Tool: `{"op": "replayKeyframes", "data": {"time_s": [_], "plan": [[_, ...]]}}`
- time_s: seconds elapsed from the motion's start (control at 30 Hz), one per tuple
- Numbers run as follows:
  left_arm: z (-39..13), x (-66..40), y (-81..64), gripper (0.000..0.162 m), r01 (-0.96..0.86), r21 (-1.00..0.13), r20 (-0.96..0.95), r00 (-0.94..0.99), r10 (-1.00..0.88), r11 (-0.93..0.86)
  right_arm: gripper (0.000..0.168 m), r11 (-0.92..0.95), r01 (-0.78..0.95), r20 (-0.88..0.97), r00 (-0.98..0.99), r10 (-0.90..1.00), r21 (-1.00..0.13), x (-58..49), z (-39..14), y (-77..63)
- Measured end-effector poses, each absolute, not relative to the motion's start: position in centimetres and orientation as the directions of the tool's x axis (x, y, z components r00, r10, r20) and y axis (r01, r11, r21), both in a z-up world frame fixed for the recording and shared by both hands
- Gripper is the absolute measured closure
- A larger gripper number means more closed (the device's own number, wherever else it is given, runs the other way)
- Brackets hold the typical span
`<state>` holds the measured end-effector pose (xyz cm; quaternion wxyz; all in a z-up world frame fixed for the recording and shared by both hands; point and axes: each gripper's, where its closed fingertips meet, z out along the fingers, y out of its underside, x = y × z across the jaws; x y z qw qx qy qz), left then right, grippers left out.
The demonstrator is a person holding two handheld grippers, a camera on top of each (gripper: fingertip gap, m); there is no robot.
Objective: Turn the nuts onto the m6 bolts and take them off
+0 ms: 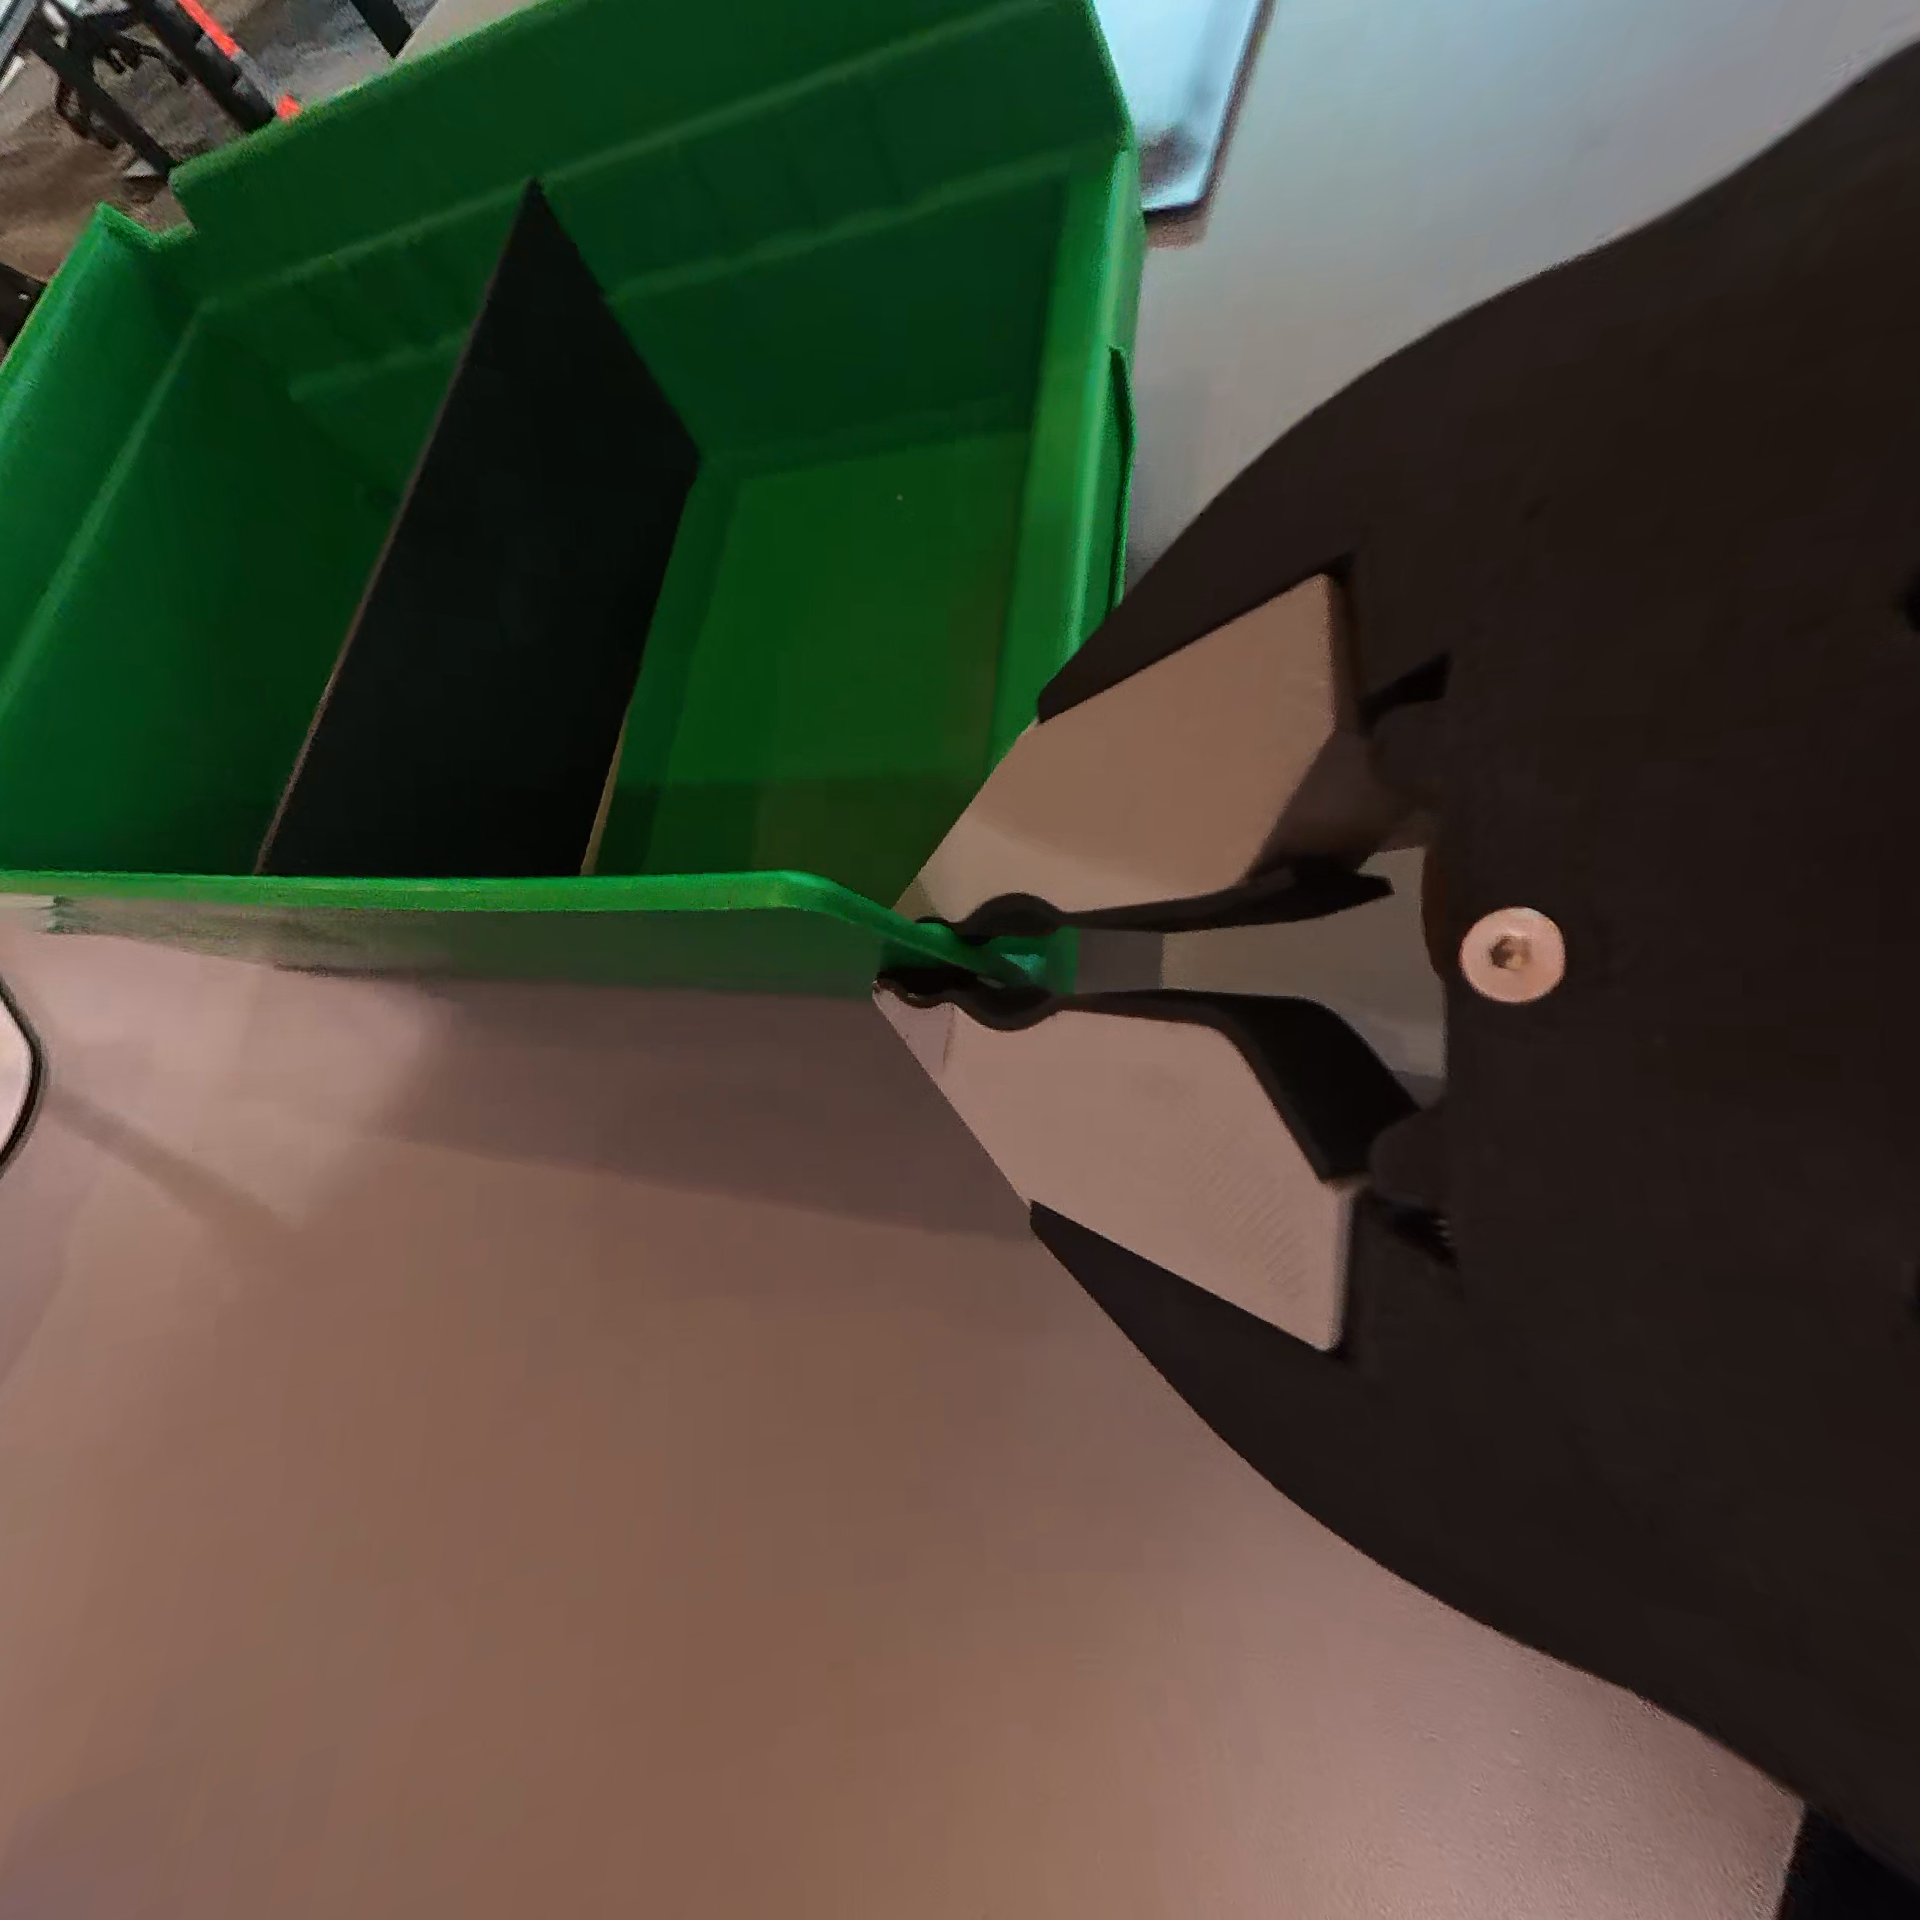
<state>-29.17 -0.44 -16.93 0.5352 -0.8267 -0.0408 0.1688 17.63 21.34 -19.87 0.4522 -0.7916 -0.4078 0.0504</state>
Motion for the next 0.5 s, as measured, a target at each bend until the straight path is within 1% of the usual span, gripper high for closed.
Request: {"op": "replayKeyframes", "data": {"time_s": [0.07,0.13,0.2,0.27,0.37,0.5], "plan": [[-16.9,-29.5,-1.5,0.159,-0.094,-0.905,-0.226,0.933,0.28,-0.416,0.168,-0.263,0.593,0.296,0.677,0.674,-0.761,17.9,-19.8,21.1],[-16.9,-29.8,-2.5,0.16,-0.076,-0.911,-0.226,0.914,0.337,-0.405,0.168,-0.249,0.618,0.346,0.678,0.648,-0.746,18.1,-19.8,20.8],[-16.8,-29.5,-3.1,0.161,-0.025,-0.925,-0.179,0.909,0.377,-0.38,0.165,-0.227,0.649,0.404,0.67,0.623,-0.726,18.1,-19.8,20.5],[-16.8,-28.1,-2.9,0.156,-0.053,-0.918,-0.196,0.923,0.332,-0.393,0.164,-0.206,0.676,0.442,0.651,0.617,-0.708,17.8,-19.8,20.4],[-16.8,-25.6,-1.9,0.147,-0.068,-0.914,-0.168,0.96,0.222,-0.4,0.165,-0.202,0.669,0.411,0.637,0.652,-0.715,16.7,-19.8,19.9],[-17.0,-25.6,-2.1,0.147,-0.15,-0.884,-0.253,0.95,0.184,-0.443,0.165,-0.218,0.658,0.382,0.64,0.667,-0.721,16.9,-19.9,19.6]]}}
